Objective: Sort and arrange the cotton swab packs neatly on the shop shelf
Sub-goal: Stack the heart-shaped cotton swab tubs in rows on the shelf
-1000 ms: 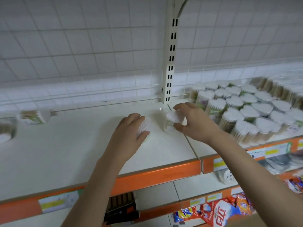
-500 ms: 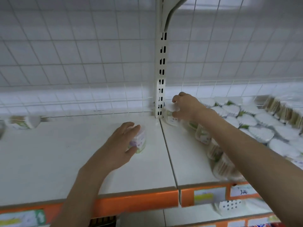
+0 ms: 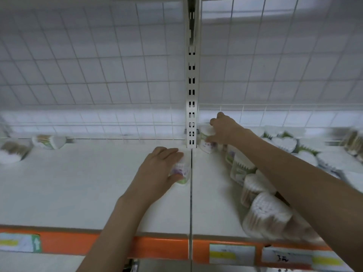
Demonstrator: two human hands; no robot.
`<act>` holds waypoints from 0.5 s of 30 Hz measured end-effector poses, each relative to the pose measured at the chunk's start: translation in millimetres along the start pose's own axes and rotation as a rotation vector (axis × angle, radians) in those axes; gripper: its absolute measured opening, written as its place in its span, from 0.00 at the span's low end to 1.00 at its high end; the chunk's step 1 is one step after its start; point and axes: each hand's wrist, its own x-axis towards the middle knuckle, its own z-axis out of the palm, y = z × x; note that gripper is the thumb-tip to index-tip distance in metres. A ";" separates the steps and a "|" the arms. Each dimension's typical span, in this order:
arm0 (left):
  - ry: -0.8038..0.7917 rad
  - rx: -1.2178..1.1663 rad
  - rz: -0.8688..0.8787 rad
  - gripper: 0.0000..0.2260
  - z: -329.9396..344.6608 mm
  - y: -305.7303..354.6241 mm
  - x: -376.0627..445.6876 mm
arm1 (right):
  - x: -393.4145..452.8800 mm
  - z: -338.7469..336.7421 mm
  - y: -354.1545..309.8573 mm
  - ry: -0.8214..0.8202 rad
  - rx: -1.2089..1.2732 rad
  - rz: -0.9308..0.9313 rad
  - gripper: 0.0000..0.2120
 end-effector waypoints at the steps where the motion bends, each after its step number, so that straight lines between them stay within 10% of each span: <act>1: -0.006 -0.012 0.013 0.21 3.7 6.0 7.5 | -2.3 -1.7 2.3 0.001 0.006 -0.010 0.26; 15: -0.101 0.030 0.081 0.21 49.9 47.1 85.5 | -61.8 -36.1 54.3 0.165 0.014 -0.072 0.17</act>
